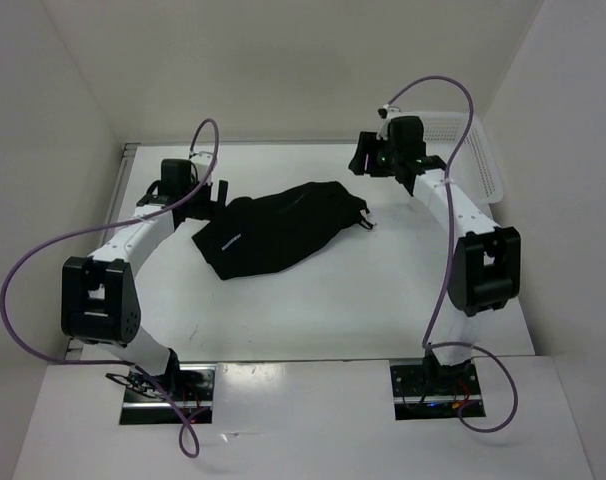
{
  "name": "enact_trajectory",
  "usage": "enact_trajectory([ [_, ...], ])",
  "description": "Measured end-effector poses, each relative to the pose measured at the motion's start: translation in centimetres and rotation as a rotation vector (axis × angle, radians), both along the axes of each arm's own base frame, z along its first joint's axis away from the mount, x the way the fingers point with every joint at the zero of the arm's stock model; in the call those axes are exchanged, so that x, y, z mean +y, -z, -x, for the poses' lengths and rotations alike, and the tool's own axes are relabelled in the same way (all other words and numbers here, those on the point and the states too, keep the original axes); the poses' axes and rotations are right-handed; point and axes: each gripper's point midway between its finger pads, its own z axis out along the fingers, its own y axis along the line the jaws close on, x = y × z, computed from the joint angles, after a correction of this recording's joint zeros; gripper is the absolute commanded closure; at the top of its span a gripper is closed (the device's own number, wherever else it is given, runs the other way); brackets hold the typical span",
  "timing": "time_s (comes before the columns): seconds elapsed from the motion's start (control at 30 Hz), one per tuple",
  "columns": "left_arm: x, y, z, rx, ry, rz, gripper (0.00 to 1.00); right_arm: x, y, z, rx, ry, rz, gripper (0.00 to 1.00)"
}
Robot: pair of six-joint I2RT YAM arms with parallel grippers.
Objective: Fold and stack the shorts
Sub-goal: Move the shorts to the center of the board
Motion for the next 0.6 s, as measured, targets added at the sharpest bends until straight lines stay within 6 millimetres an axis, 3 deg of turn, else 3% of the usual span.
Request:
enact_trajectory([
  [0.07, 0.2, 0.7, -0.2, 0.011, -0.01, -0.01, 0.02, 0.4, -0.1, -2.2, -0.026, -0.005, 0.0, 0.36],
  [0.13, 0.4, 2.0, -0.2, 0.035, -0.017, -0.019, 0.02, 0.9, 1.2, -4.0, -0.022, -0.007, 0.012, 0.36],
  [0.3, 1.2, 6.9, 2.6, 0.164, -0.039, -0.054, 0.02, 1.5, 6.9, -7.6, 0.036, 0.013, 0.073, 0.31],
  [0.47, 1.5, 9.8, 5.5, 0.277, -0.038, -0.067, 0.03, 2.4, 12.5, -9.1, 0.115, 0.006, 0.116, 0.28],
  [0.57, 1.5, 10.6, 6.0, 0.301, -0.038, -0.068, 0.15, 3.2, 14.7, -8.9, 0.157, -0.013, 0.129, 0.28],
  [0.6, 1.5, 10.9, 6.0, 0.309, -0.039, -0.068, 0.24, 3.5, 15.1, -8.8, 0.165, -0.021, 0.131, 0.28],
])
